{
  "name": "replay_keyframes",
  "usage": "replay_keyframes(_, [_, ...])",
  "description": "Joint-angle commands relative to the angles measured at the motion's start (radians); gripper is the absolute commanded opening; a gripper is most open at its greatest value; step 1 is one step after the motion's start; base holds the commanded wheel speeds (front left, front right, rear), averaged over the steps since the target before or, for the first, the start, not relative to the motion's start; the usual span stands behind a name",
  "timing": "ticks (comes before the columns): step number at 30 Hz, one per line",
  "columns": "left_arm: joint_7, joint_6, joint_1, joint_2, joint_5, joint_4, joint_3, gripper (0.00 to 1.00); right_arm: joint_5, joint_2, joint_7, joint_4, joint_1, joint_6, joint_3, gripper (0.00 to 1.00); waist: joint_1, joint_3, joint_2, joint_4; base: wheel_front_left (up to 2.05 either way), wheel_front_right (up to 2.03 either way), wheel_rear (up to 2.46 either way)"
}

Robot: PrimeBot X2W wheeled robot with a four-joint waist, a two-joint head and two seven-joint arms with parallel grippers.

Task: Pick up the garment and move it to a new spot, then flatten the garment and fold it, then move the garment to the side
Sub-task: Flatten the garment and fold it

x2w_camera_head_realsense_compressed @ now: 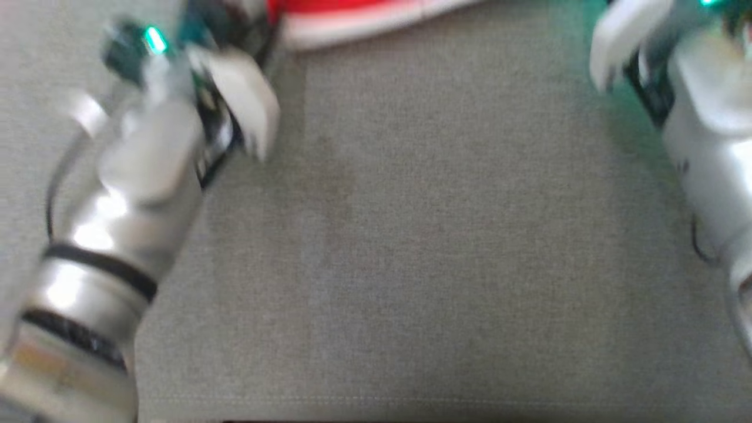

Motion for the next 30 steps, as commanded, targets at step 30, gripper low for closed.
replay_keyframes(30, [0.071, 0.002, 0.458, 0.32, -0.412, -0.435, -0.339, 0.0, 0.755, -0.597, 0.576, -0.576, 0.486, 0.007, 0.633, 0.0, 0.0001, -0.427, 0.0, -0.002, 0.0, 0.0, 0.0])
